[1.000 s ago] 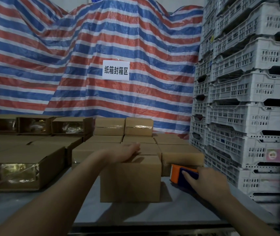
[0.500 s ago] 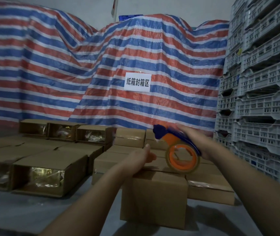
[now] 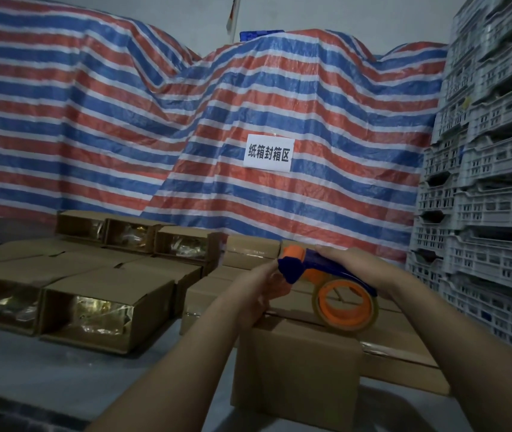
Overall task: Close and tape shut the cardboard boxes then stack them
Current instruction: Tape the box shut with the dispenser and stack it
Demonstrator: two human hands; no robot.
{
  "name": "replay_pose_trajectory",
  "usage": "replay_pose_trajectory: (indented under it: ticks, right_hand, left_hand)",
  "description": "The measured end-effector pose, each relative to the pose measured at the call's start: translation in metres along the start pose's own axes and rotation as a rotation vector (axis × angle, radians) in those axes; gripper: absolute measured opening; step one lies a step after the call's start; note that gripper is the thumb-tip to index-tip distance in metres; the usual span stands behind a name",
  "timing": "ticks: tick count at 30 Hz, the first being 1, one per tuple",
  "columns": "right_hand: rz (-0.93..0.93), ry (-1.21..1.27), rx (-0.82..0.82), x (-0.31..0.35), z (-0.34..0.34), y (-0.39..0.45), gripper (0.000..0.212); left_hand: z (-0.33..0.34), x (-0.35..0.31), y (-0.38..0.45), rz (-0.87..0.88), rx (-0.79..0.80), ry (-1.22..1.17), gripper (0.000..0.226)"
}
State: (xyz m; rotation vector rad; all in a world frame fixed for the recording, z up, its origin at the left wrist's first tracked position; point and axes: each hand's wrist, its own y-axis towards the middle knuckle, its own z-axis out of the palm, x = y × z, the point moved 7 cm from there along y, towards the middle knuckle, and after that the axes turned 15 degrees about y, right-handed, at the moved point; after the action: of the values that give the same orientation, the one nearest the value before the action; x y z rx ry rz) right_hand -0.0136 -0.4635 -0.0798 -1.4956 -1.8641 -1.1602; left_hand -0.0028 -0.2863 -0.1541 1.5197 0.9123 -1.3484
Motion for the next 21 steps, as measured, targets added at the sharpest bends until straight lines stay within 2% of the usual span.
replay_pose_trajectory:
  ticks: [4,6,14,18,21]
  right_hand:
    - [0.004,0.020,0.001,-0.002,-0.001,0.002,0.028]
    - [0.013,0.028,-0.014,-0.003,-0.003,0.004,0.038]
    - [0.128,-0.140,0.062,0.001,-0.005,0.012,0.057]
    - [0.185,-0.116,0.160,-0.004,-0.011,0.011,0.064]
    - [0.231,-0.127,0.180,-0.015,-0.021,0.007,0.064]
  left_hand:
    - [-0.003,0.006,0.001,-0.024,-0.043,0.035,0.018]
    - [-0.007,0.009,0.004,-0.043,-0.082,0.055,0.016]
    - [-0.013,0.010,0.005,-0.051,-0.215,0.137,0.021]
    - [-0.023,0.018,0.003,-0.156,-0.267,-0.026,0.027]
    - [-0.027,0.023,0.004,-0.163,-0.342,-0.233,0.022]
